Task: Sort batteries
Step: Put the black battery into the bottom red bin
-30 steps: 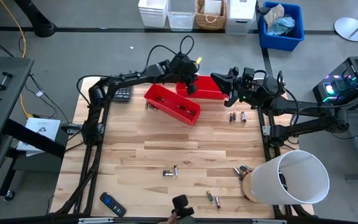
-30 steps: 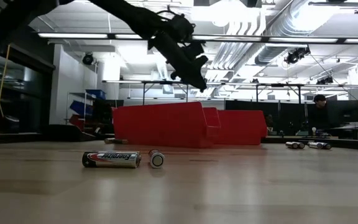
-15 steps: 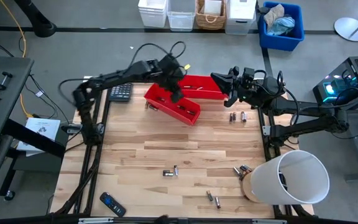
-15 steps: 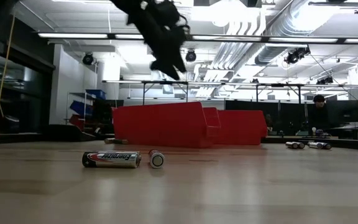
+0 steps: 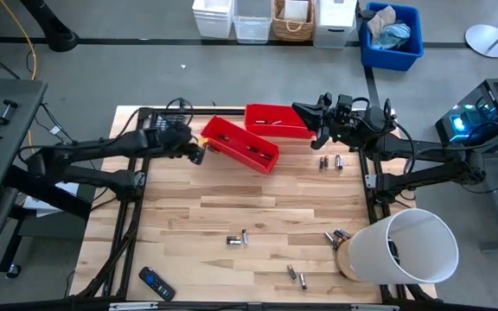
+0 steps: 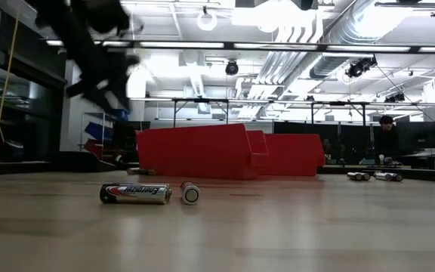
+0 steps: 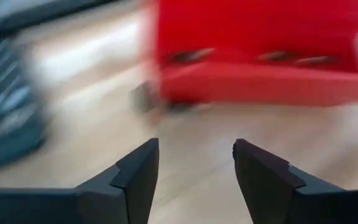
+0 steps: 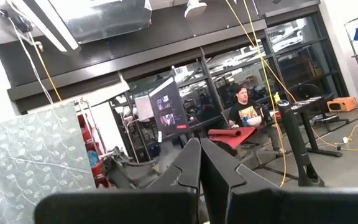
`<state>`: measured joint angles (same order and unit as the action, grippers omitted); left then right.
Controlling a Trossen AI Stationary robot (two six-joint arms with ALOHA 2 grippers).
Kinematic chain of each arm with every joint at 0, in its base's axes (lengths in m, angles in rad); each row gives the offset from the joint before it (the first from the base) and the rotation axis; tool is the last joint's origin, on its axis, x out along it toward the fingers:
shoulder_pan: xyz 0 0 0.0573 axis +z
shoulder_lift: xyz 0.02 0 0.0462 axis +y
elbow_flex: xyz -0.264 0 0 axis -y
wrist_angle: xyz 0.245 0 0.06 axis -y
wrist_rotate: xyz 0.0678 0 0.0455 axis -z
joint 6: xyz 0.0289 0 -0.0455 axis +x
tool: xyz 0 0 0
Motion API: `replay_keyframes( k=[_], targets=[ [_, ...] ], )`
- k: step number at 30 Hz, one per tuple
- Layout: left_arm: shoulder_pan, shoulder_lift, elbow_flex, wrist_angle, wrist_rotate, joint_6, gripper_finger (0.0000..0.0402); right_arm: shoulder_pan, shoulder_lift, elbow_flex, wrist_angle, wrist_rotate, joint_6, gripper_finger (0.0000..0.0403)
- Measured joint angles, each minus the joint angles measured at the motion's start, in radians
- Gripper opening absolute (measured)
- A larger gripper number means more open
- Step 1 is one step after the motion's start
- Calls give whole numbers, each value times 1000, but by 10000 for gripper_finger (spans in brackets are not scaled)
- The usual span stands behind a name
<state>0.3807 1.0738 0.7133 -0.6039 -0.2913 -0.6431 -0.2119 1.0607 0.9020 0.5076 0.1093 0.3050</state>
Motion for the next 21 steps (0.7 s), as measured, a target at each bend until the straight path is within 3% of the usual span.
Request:
replay_keyframes(
  k=[8, 14, 21],
  targets=[
    [52, 182, -131, 106, -70, -247, 175, -10, 0, 0, -3, 0, 5, 0],
    [65, 326, -131, 348, -81, -237, 172, -25, 0, 0, -3, 0, 8, 0],
    [65, 446, -131, 422, -94, -268, 172, -24, 0, 0, -9, 0, 8, 0]
  ],
)
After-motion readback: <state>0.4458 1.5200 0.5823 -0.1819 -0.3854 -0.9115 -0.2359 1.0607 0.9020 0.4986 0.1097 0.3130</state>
